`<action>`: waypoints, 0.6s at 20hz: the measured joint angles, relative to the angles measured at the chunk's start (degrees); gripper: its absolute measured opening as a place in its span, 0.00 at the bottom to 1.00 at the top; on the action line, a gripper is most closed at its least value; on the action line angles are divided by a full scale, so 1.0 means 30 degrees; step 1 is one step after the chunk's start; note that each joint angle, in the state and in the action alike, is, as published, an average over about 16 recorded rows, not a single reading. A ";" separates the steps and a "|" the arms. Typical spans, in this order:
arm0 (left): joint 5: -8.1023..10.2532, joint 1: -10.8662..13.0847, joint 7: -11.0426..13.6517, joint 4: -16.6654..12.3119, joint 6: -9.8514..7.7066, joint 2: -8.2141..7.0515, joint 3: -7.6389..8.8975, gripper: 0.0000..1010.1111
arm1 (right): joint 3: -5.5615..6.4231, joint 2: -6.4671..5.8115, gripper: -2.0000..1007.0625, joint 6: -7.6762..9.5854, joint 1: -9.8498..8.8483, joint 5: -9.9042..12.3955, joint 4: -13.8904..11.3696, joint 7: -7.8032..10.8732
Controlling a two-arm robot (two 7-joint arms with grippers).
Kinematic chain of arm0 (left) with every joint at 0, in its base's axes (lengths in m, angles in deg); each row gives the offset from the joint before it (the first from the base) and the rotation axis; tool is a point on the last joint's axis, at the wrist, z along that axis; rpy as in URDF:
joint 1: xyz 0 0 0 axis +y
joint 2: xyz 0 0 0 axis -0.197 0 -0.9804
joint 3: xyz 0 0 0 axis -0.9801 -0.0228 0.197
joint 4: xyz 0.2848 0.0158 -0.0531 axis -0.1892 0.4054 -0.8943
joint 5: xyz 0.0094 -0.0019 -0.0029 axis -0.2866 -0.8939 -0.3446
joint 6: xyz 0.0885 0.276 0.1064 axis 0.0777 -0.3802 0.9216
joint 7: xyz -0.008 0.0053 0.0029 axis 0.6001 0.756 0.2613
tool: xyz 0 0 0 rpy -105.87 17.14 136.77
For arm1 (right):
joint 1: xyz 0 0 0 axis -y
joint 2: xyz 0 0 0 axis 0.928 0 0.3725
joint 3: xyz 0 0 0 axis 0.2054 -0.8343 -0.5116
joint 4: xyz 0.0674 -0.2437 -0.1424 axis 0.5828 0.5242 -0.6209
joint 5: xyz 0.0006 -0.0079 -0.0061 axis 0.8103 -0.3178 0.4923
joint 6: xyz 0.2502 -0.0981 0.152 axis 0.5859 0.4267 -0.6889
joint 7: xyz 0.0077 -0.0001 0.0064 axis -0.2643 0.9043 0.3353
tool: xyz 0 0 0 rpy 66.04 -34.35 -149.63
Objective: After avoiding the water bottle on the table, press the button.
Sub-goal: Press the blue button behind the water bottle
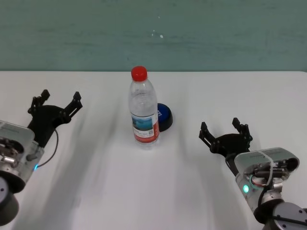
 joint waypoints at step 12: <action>0.0473 0.1168 0.0276 -0.1387 -0.0195 -0.0236 0.0104 1.00 | 0.0000 0.0001 1.00 0.0000 0.0000 0.0000 0.0000 0.0000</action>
